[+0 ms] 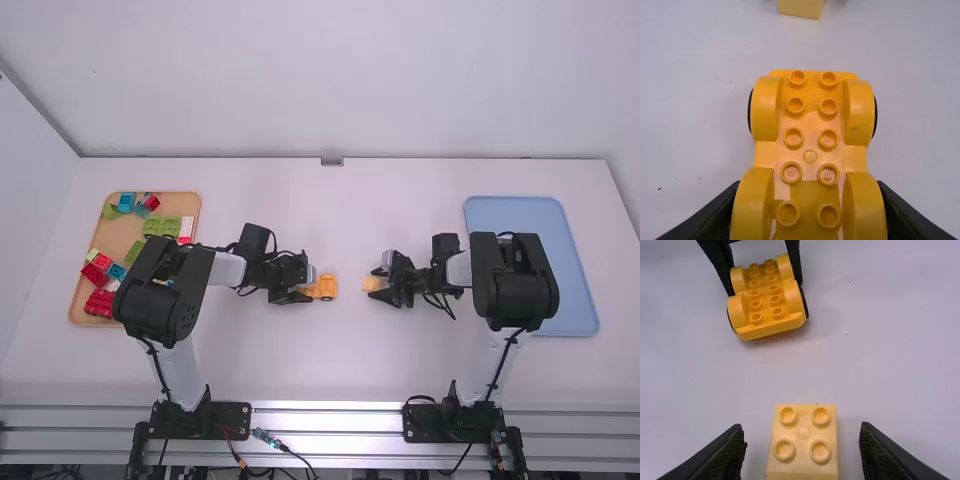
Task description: Assemble lego blocks to make yellow taxi
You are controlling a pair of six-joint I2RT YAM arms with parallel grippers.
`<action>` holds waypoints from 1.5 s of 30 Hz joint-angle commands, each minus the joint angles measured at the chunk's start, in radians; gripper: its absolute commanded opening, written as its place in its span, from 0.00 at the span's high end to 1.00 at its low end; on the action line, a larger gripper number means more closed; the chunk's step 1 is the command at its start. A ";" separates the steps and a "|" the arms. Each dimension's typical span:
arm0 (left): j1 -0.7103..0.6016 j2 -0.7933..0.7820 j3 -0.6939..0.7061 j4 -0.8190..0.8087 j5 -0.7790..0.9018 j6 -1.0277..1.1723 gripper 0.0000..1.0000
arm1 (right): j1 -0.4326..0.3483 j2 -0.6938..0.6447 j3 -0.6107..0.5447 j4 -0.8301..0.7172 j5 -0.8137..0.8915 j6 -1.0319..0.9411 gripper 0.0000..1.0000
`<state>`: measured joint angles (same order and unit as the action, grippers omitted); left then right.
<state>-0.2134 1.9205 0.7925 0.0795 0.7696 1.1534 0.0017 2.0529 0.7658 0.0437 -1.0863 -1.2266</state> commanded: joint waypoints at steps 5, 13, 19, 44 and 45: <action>-0.003 0.007 -0.009 0.001 -0.004 -0.001 0.69 | -0.001 -0.002 0.019 -0.003 -0.013 -0.002 0.51; -0.006 0.007 -0.009 0.001 -0.004 -0.004 0.70 | -0.001 -0.002 0.019 -0.004 -0.012 -0.004 0.56; -0.005 0.007 -0.008 0.006 -0.004 -0.004 0.70 | -0.001 -0.002 0.020 0.003 0.032 0.035 0.50; -0.006 0.007 -0.008 0.004 -0.004 -0.005 0.73 | 0.001 -0.018 0.020 -0.004 0.034 0.050 0.73; -0.006 0.007 -0.008 0.004 -0.002 -0.004 0.73 | 0.001 -0.027 0.019 -0.006 0.029 0.053 0.73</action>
<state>-0.2142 1.9205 0.7925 0.0883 0.7654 1.1484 0.0017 2.0525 0.7731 0.0425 -1.0401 -1.1778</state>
